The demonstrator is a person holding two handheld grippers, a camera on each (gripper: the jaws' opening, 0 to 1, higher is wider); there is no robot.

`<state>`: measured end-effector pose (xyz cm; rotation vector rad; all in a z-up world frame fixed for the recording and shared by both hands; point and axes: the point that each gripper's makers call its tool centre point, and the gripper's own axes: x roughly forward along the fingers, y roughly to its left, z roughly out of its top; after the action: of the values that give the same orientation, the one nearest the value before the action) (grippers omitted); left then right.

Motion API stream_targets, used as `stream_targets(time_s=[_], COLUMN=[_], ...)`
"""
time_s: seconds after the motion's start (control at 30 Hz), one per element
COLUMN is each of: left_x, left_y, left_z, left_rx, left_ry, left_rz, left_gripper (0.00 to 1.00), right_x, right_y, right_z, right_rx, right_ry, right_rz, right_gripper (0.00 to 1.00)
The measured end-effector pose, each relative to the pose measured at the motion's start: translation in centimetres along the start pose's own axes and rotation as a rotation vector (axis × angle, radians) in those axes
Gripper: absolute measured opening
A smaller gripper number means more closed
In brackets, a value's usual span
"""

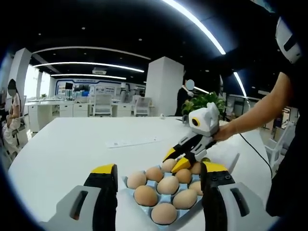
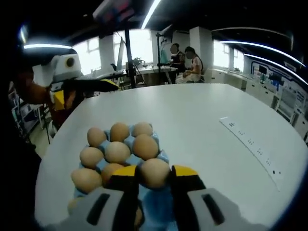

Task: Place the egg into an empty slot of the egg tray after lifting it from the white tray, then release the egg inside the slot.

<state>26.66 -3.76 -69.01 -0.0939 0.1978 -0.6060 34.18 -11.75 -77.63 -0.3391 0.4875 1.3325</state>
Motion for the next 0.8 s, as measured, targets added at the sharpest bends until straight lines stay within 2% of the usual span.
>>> stream_targets(time_s=[0.03,0.2,0.3,0.47,0.6,0.8], left_x=[0.0,0.1,0.3,0.7,0.9,1.1], left_y=[0.0,-0.1,-0.4,-0.9,-1.1,-1.2], left_z=[0.1,0.2,0.3,0.3,0.4,0.6], left_rx=[0.003,0.007,0.008,0.018,0.016,0.016], left_ry=[0.0,-0.003,-0.004,-0.001,-0.003,-0.008], left_rz=[0.0,-0.002,-0.01,-0.023,-0.033,-0.04], left_gripper=[0.71,0.71,0.71,0.7,0.7,0.7], right_x=[-0.2,-1.4,-2.7,-5.3,-6.3,-6.5], right_y=[0.1,0.1,-0.5,-2.2,-2.6,-2.0], right_z=[0.1,0.4,1.2,0.7,-0.3,-0.8], right_rx=[-0.024,-0.001,0.036,0.086,0.117,0.104], right_ry=[-0.016,-0.045,-0.105,-0.138,-0.136,-0.123], right_rz=[-0.007,-0.027,-0.071,-0.156,-0.176,-0.179], right_gripper=[0.27,0.27,0.27,0.26,0.26,0.25])
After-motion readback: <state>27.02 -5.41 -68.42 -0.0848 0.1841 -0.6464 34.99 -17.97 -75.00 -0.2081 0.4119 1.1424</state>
